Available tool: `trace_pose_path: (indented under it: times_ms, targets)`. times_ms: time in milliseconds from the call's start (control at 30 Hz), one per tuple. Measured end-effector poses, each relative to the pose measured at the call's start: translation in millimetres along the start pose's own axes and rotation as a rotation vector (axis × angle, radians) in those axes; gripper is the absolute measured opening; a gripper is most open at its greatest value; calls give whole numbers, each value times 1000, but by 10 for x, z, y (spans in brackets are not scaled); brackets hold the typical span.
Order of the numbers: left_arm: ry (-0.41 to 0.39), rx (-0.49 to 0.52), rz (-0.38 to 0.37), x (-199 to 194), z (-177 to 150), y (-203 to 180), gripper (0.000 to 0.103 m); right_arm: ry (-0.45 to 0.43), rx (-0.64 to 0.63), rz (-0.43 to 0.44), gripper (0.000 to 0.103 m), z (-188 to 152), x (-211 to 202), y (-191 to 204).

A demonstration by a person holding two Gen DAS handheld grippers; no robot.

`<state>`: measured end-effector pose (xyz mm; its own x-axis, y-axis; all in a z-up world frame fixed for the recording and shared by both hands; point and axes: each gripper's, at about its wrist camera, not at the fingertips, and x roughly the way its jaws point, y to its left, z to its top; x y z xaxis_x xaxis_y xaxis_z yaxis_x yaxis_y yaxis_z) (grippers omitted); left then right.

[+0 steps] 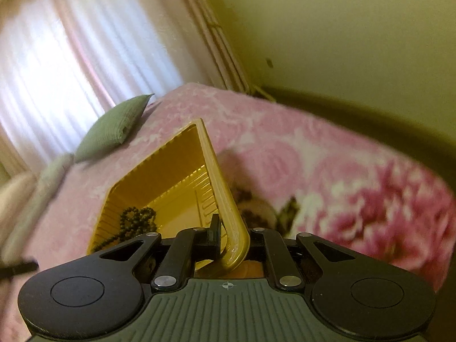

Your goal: Organize jewelry

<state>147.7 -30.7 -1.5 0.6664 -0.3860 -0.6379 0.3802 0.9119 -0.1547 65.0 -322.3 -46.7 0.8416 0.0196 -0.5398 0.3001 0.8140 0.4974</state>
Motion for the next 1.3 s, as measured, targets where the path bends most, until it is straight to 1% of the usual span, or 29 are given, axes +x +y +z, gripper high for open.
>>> trace_pose_path:
  times_ms: [33,67,100,133,167,200,267,333,367,433,500,567,633,733,800,867,1067,1300]
  targets:
    - [0,-11,14,-20,-31,16,45,7,41,18,12,-6,-22,-66]
    - [-1,-26,31,-46,-65,32,51,11,71,33,26,-19,-45,-110]
    - [-2,-37,45,-71,-95,43,61,-2,80,27,57,-29,-99,-127]
    - [-3,-46,60,-106,-131,51,65,-23,76,16,71,-35,-165,-117]
    - [-3,-54,78,-137,-164,52,71,-50,67,11,78,-36,-245,-97]
    - [-2,-60,92,-169,-199,53,78,-68,45,3,78,-33,-315,-56]
    - [5,-71,128,-226,-252,36,87,-70,-29,-30,78,-14,-444,85]
    - [10,-79,152,-290,-302,16,90,-50,-104,-67,78,-4,-548,264]
    - [13,-82,166,-326,-323,9,92,-35,-142,-71,78,-17,-597,361]
    - [14,-86,197,-411,-374,-15,95,2,-214,-75,78,-75,-657,543]
    - [15,-89,222,-500,-431,-46,101,43,-271,-56,78,-145,-711,703]
    - [10,-91,251,-588,-488,-92,103,89,-312,-44,78,-233,-762,854]
    - [4,-93,264,-679,-550,-141,103,126,-355,-32,78,-338,-787,974]
    - [5,-112,268,-802,-636,-199,103,176,-424,-13,78,-499,-831,1146]
    - [12,-145,267,-883,-705,-224,103,205,-452,-3,78,-604,-854,1206]
    - [22,-150,268,-955,-774,-277,103,232,-474,4,78,-702,-870,1251]
    - [50,-152,276,-1116,-944,-407,103,282,-510,12,78,-867,-942,1279]
    - [88,-152,288,-1143,-1119,-505,103,314,-522,34,78,-964,-1008,1325]
